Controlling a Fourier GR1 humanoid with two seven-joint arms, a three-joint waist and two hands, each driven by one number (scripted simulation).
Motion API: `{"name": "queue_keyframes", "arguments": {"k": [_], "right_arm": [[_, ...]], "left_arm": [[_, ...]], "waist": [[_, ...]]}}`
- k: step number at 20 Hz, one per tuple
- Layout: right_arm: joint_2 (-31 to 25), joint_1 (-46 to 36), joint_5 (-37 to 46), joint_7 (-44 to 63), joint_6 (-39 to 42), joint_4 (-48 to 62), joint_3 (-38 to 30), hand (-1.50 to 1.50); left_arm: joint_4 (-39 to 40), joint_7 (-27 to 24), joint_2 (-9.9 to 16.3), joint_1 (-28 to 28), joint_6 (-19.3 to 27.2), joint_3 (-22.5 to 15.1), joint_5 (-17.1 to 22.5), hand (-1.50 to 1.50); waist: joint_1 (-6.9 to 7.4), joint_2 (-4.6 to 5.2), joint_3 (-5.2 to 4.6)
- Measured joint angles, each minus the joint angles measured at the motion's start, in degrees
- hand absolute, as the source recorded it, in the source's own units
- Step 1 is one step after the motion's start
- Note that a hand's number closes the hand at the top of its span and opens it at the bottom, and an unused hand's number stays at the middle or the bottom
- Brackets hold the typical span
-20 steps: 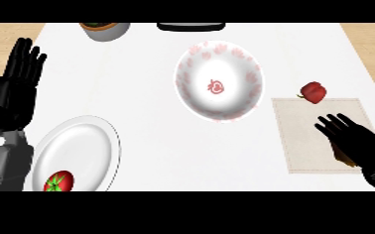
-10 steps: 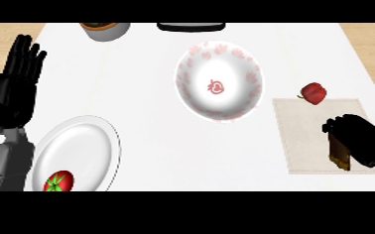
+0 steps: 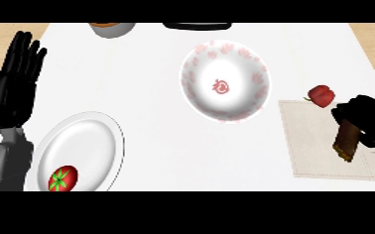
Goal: Pick the sweet potato from the placemat and place it in the bowl
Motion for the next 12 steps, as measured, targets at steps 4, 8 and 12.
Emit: {"name": "queue_keyframes", "arguments": {"k": [4,8,12], "right_arm": [[-2.1,-8.5,-6.8,-5.7,5.0,7.4,-6.0,1.50],[-5.2,-15.4,-10.8,-11.4,7.4,14.5,-10.2,1.50],[-8.2,-21.1,-13.6,-14.8,6.6,20.1,-14.2,1.50]], "left_arm": [[-0.2,-0.2,-0.7,-1.5,-0.7,-1.2,0.2,0.00],[0.0,0.0,-1.3,-2.9,-0.5,-2.3,-0.3,0.00],[0.4,-0.3,-1.5,-3.1,-0.8,-2.6,-0.3,0.00]], "waist": [[2.85,1.26,0.30],[3.89,1.79,0.42],[4.24,1.90,0.42]]}}
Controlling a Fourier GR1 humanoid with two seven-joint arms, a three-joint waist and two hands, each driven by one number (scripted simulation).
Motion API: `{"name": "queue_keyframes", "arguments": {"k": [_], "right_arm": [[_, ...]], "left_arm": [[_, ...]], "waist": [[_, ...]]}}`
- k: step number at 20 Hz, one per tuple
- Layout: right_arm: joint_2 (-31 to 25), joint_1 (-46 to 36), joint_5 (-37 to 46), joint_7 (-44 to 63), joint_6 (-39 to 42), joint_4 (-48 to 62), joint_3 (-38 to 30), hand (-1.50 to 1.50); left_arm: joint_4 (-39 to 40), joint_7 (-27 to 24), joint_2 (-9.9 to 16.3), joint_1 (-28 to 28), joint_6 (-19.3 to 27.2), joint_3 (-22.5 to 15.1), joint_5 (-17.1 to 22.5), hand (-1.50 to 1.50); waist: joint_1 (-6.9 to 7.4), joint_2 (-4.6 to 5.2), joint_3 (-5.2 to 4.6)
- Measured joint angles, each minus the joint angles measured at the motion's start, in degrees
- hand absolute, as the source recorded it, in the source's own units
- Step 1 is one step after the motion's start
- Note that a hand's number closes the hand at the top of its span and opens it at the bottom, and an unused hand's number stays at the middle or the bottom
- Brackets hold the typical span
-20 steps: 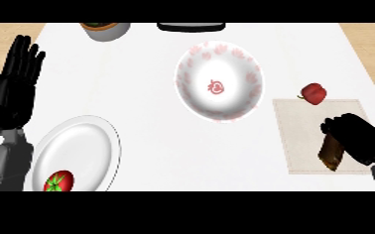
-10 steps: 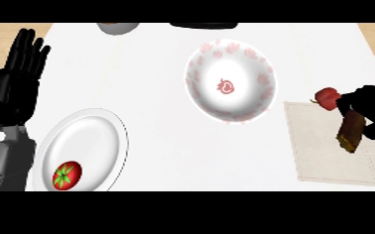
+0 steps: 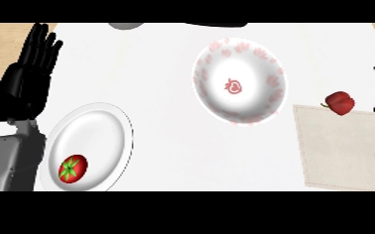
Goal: Pick the sweet potato from the placemat and place it in the bowl
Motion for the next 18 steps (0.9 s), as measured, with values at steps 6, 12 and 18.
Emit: {"name": "queue_keyframes", "arguments": {"k": [6,12,18], "right_arm": [[-4.0,-7.9,-4.1,-6.5,2.7,6.7,-4.0,1.50],[-6.1,-15.3,-8.9,-9.5,4.7,10.4,-6.5,1.50],[-4.9,-22.0,-13.2,-9.1,9.4,14.0,-6.8,1.50]], "left_arm": [[1.0,-0.3,-0.7,-0.4,0.9,-0.3,-0.8,0.00],[1.4,-0.1,-0.7,-0.7,1.4,-0.3,-1.3,0.00],[1.8,0.2,-0.2,-0.6,1.4,0.3,-1.3,0.00]], "waist": [[-0.26,-0.17,-0.08],[-1.11,-0.75,-0.19],[-1.90,-1.40,-0.37]]}}
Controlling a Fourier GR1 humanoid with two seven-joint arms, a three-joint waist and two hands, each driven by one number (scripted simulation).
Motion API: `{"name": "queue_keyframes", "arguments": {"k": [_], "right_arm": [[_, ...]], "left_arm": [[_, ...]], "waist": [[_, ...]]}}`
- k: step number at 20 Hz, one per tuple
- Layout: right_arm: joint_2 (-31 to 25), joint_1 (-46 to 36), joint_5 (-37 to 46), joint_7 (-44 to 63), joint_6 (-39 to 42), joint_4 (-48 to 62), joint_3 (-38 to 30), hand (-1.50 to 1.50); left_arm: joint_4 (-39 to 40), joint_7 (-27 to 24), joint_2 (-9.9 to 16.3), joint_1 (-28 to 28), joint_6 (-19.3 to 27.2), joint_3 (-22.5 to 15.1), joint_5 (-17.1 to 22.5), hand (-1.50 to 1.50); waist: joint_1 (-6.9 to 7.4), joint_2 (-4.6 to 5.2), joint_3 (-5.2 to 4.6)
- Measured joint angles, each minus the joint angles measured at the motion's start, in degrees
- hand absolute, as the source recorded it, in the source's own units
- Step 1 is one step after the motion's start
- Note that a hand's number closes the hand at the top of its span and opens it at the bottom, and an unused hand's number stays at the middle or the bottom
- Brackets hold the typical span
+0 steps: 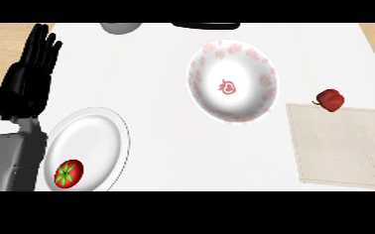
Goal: Pick the sweet potato from the placemat and place it in the bowl
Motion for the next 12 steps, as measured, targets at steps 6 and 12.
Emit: {"name": "queue_keyframes", "arguments": {"k": [6,12], "right_arm": [[3.0,-6.8,-1.8,2.8,5.2,2.4,2.2,1.50],[8.7,-11.9,-2.0,5.7,8.4,3.6,5.4,1.50]], "left_arm": [[0.3,-0.3,0.1,0.8,0.0,0.4,-0.1,0.00],[0.7,-0.8,0.3,1.7,0.1,1.0,-0.2,0.00]], "waist": [[-0.80,-0.50,-0.15],[-1.80,-0.80,-0.22]]}}
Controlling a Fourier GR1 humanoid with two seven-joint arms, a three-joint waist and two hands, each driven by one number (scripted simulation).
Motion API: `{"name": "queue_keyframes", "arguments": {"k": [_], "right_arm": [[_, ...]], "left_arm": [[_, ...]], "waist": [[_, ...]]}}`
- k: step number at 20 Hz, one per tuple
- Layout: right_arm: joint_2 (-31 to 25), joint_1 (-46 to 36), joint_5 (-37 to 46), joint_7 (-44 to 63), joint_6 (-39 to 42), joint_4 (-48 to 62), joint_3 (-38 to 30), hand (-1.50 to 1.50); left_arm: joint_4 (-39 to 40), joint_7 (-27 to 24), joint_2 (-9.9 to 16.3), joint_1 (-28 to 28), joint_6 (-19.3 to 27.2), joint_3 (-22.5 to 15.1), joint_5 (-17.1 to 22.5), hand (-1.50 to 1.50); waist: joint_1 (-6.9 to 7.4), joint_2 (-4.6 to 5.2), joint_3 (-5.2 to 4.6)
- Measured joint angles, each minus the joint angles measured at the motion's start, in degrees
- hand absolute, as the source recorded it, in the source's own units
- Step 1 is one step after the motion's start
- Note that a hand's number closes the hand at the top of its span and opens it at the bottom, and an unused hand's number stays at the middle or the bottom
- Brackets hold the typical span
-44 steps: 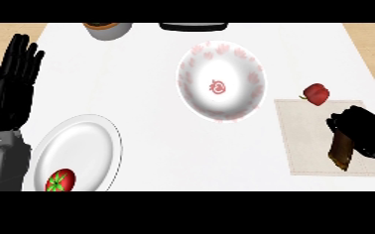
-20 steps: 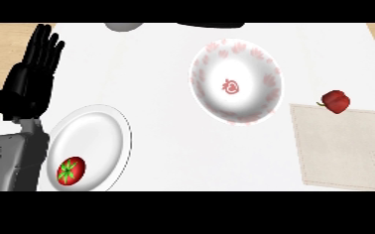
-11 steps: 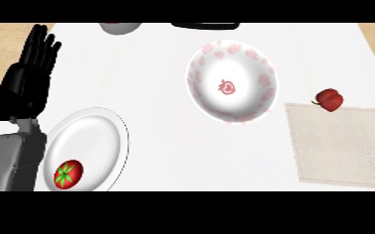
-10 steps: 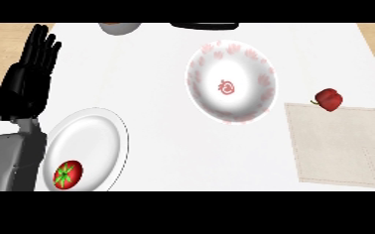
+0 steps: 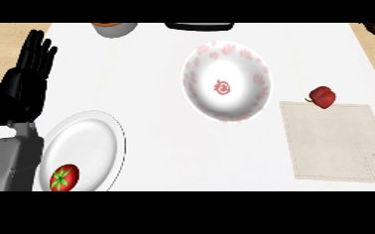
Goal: Pick the sweet potato from the placemat and place it in the bowl
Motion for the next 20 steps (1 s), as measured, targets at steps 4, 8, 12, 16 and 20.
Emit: {"name": "queue_keyframes", "arguments": {"k": [4,8,12,16,20], "right_arm": [[4.5,-2.5,0.5,1.9,1.2,-0.3,2.7,1.50],[9.3,-3.3,0.6,4.1,2.1,-0.5,4.9,1.50],[15.2,-2.1,0.4,6.5,1.6,-1.5,6.8,1.50],[20.6,1.0,0.5,8.8,0.2,-4.0,8.7,1.50],[24.9,4.9,1.6,11.7,-3.1,-7.6,10.8,1.50]], "left_arm": [[-0.1,0.2,-0.5,0.3,0.5,-0.1,-0.2,0.00],[-0.4,0.6,0.6,0.8,-0.3,1.1,0.6,0.00],[-1.1,0.6,0.3,1.7,0.0,1.1,0.4,0.00],[-1.4,0.8,0.7,2.1,0.0,1.6,0.5,0.00],[-3.1,2.1,0.7,2.4,0.4,1.6,0.4,0.00]], "waist": [[-0.90,-0.26,0.01],[-1.51,-0.49,-0.01],[-2.07,-0.65,0.00],[-2.52,-0.71,0.02],[-2.45,-0.65,0.03]]}}
